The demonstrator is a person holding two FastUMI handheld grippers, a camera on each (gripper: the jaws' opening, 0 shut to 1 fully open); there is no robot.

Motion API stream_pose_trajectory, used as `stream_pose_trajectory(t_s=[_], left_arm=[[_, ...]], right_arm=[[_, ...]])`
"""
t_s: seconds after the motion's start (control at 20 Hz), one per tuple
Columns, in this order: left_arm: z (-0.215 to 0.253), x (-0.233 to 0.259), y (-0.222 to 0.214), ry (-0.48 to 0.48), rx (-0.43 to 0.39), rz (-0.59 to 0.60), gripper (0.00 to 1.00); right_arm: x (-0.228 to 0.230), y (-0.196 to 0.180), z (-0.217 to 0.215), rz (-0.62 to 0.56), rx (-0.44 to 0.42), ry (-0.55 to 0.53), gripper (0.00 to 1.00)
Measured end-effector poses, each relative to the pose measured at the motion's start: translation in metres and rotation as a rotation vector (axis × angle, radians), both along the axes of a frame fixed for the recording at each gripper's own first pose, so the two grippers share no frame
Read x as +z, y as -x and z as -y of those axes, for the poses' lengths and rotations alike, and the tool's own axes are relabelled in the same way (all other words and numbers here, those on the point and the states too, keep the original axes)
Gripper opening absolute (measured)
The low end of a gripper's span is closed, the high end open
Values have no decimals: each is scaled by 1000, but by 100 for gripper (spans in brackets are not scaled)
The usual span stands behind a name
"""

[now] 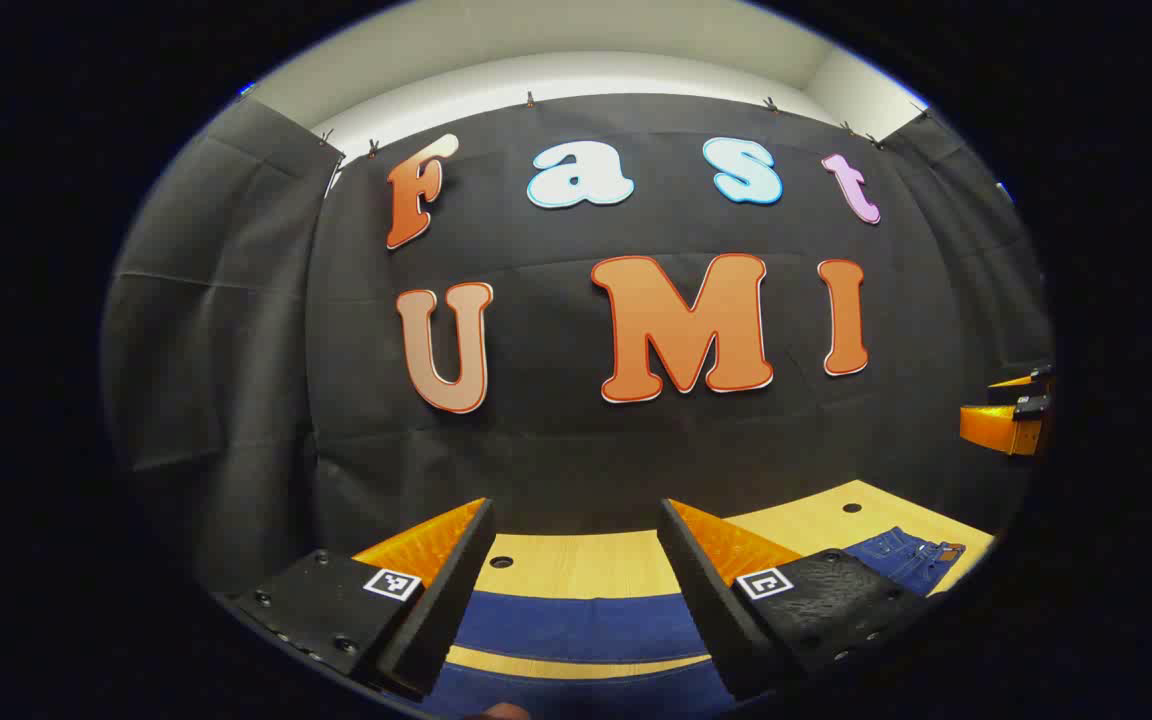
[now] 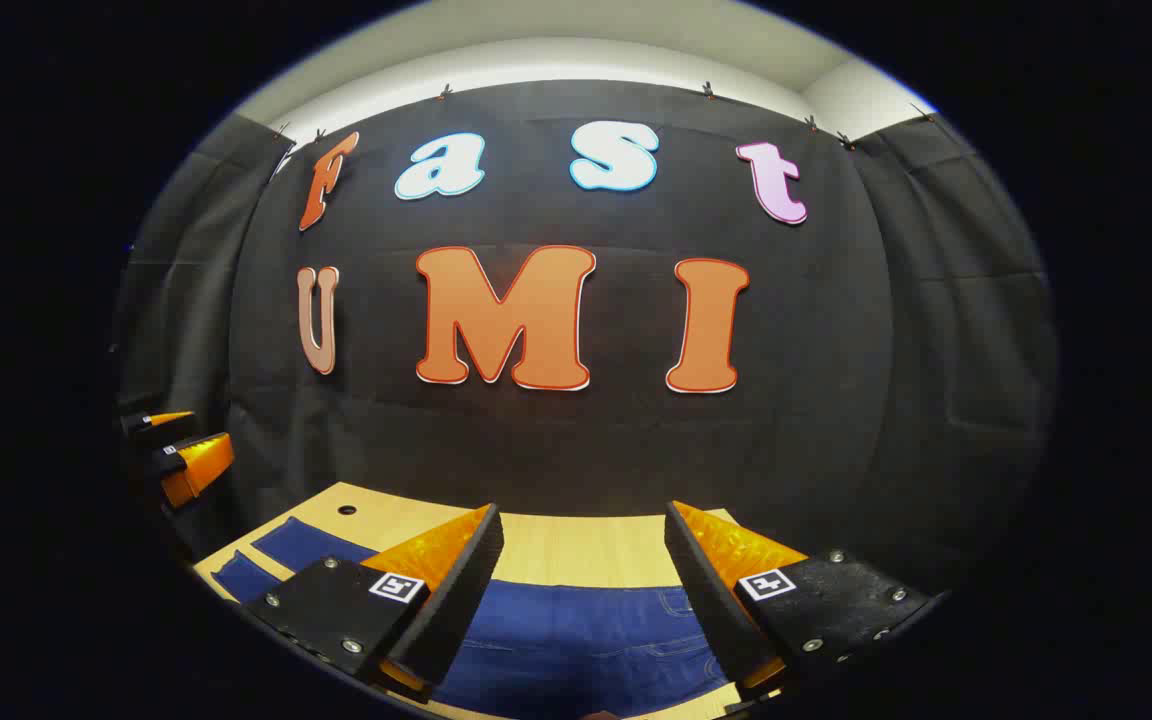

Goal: Grasp the waist and the cuffs of the jeans and fold them to make the two legs overlap; first hold the waist and fold one-third of the jeans toward the cuffs, then hold the cuffs and fold the remaining one-third in the same direction to finish folding.

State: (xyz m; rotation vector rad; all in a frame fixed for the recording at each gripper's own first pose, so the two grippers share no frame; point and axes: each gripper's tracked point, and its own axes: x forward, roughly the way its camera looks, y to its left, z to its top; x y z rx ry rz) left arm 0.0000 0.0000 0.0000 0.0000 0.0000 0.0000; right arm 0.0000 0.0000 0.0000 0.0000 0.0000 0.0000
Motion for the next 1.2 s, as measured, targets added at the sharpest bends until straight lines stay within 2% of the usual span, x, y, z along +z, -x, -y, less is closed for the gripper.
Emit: stream_pose_trajectory(t_s=[0.4, 0.7, 0.85, 1.2], left_arm=[[-12, -3, 8, -3, 42, -31, 99], [-6, -12, 19, -13, 31, -63, 99], [-5, -25, 23, -8, 14, -93, 99], [-50, -82, 38, 34, 115, -231, 99]], right_arm=[[1, 7, 20, -9, -18, 20, 98], [-4, 16, 38, -27, -45, 31, 98], [-16, 18, 44, -60, -41, -4, 98], [-48, 21, 88, -149, -104, -2, 98]])
